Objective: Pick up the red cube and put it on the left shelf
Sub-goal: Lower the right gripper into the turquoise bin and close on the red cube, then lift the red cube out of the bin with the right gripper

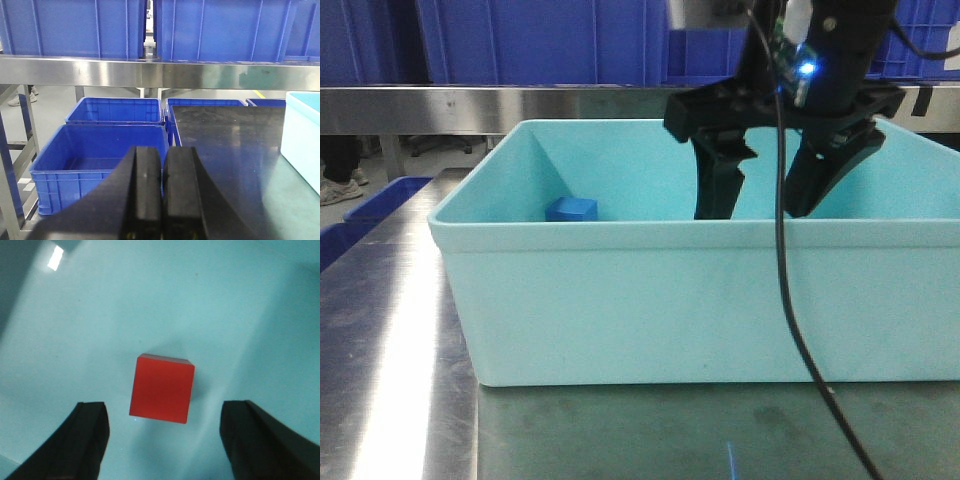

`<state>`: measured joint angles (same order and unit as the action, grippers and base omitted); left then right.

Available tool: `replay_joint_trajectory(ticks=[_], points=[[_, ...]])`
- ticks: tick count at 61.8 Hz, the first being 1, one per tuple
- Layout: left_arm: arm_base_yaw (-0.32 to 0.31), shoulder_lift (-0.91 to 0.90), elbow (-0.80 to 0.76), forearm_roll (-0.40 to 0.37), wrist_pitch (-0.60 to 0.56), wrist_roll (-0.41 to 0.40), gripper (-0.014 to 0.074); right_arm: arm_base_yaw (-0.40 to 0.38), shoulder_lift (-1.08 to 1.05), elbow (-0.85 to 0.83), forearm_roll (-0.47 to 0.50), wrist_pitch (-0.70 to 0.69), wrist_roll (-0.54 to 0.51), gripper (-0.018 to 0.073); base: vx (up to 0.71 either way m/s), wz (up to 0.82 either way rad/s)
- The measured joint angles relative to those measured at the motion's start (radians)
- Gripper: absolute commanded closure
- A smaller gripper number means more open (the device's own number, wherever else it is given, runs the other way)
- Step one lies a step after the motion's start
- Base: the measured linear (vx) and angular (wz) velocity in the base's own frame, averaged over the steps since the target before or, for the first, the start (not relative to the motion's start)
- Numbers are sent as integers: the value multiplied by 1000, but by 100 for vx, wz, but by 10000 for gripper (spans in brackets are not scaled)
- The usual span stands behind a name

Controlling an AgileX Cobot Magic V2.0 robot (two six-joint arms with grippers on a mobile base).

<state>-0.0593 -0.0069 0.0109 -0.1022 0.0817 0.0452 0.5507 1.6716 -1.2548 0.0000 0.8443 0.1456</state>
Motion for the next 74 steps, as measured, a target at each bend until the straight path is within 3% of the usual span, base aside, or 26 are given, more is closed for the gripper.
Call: replay_joint_trajectory(ticks=[26,33,42,47,59,74], points=[[0,0,0,0,0,0,495,0,110,-2,0,-51,2,4,0,0],[0,0,0,0,0,0,495,0,117,-2,0,-57,2,134,0,0],[0,0,0,0,0,0,495,0,117,-4,0,-61,4,392,0,0],[0,0,0,0,0,0,495,1,117,-4,0,-59,4,464,0,0],[0,0,0,0,0,0,495,1,84,-4,0,-62,4,468,0,0],[0,0,0,0,0,0,495,-37,-111,-4,0,-78,4,468,0,0]])
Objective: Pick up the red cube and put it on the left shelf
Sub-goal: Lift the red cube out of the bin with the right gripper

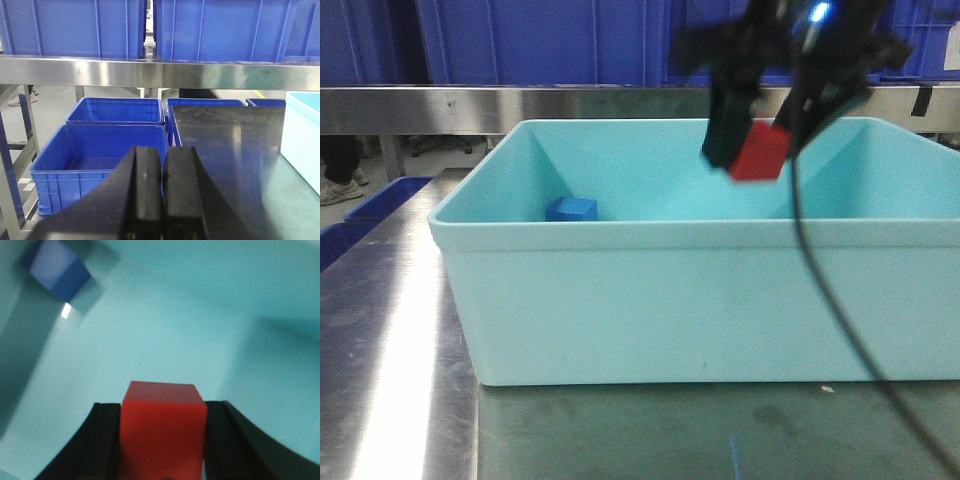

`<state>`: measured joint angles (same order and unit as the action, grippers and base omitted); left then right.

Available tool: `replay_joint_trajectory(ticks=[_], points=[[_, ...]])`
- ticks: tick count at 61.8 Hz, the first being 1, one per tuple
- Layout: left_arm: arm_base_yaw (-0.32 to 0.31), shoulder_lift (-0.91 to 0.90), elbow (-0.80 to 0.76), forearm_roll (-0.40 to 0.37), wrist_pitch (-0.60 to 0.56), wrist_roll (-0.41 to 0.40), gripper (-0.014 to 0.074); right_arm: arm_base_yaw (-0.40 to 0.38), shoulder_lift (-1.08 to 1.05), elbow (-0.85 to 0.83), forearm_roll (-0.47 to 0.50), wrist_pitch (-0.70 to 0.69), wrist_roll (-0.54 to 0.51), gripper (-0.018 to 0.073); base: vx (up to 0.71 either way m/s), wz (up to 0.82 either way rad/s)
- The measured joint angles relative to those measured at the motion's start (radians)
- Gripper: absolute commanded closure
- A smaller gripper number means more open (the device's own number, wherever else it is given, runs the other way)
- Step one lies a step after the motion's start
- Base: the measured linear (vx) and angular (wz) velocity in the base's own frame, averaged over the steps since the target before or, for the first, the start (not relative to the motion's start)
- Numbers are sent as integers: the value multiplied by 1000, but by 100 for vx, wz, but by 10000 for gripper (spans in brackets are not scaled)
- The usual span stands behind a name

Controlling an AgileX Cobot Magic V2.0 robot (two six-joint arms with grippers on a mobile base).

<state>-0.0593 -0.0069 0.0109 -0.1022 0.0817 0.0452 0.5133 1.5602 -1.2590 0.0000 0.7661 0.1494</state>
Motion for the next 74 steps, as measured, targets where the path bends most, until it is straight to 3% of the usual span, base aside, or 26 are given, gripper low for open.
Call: replay_joint_trajectory(ticks=[14,29,54,74], points=[[0,0,0,0,0,0,495,-153,-185,29,0,8,0,468,0,0],[0,0,0,0,0,0,495,-346,-406,219,-38,27,-58,468,0,0],[0,0,0,0,0,0,495,-358,-951,579,-100,-122,-92,468,0,0],[0,0,0,0,0,0,495,-358,-1330,738,-120,-106,-93,468,0,0]])
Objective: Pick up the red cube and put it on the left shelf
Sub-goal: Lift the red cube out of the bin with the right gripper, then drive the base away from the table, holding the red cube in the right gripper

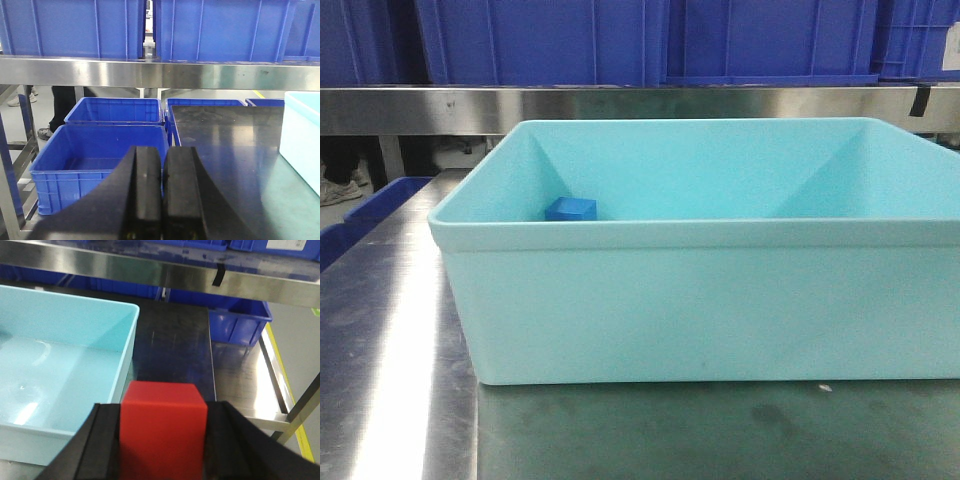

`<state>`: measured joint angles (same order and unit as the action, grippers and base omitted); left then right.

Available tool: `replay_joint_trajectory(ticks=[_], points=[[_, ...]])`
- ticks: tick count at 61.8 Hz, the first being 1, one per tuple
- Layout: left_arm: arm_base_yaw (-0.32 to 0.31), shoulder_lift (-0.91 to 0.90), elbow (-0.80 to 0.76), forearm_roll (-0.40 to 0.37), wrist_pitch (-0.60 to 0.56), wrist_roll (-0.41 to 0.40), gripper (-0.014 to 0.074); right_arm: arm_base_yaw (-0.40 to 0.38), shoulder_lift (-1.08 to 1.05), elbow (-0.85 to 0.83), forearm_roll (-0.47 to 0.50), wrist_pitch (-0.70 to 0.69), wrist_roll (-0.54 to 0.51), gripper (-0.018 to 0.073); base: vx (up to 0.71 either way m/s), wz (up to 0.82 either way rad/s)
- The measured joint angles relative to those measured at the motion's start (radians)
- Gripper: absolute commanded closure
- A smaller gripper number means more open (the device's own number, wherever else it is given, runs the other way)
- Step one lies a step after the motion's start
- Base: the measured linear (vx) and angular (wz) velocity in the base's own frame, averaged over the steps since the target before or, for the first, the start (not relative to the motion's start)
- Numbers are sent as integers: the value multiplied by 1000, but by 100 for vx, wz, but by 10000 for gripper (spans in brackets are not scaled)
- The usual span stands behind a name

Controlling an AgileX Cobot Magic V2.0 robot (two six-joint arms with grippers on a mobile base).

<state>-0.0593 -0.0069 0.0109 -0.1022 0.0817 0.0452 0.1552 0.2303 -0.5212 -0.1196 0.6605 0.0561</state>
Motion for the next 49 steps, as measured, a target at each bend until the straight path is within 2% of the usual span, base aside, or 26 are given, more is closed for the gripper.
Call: replay_joint_trajectory(ticks=[10,36,49], points=[[0,0,0,0,0,0,495,0,-60,24,-2,6,0,468,0,0],[0,0,0,0,0,0,495,0,-62,26,-2,6,-1,468,0,0],[0,0,0,0,0,0,495,0,-62,26,-2,6,-1,468,-4,26]])
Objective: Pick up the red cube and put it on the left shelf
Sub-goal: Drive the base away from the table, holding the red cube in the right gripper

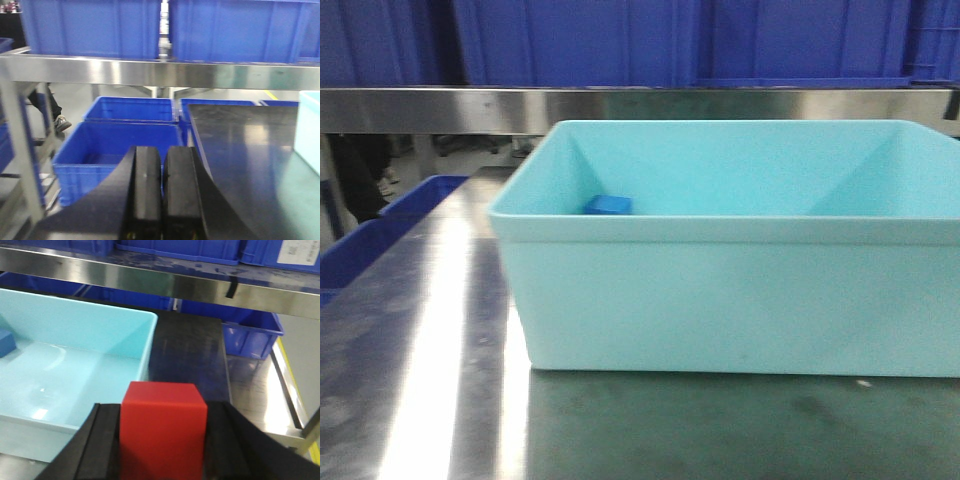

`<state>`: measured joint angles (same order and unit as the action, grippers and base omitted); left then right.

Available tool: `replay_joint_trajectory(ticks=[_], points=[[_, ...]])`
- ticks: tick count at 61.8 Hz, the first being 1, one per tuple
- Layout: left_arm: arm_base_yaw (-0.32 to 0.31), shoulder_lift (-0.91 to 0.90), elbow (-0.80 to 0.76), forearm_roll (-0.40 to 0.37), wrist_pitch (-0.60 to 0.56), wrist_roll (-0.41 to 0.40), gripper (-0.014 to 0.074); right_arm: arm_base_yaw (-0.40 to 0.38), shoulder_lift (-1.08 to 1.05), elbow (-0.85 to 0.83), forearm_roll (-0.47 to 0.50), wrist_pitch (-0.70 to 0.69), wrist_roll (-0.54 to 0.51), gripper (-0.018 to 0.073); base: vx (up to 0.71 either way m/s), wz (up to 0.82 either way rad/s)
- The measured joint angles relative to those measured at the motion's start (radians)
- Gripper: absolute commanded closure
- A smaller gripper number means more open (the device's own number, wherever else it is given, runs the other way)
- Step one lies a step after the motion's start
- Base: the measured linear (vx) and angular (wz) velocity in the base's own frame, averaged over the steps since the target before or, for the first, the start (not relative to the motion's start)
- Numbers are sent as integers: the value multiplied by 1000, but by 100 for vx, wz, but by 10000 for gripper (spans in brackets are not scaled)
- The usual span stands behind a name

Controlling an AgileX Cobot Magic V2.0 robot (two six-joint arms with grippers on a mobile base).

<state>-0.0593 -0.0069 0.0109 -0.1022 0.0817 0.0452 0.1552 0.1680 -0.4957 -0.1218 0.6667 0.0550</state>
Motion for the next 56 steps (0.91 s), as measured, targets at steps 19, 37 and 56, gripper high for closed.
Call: replay_joint_trajectory(ticks=[19,37,56], points=[[0,0,0,0,0,0,495,0,-1,0,0,0,0,468,-6,50],[0,0,0,0,0,0,495,0,-1,0,0,0,0,468,-9,64],[0,0,0,0,0,0,495,0,-1,0,0,0,0,468,-10,77]])
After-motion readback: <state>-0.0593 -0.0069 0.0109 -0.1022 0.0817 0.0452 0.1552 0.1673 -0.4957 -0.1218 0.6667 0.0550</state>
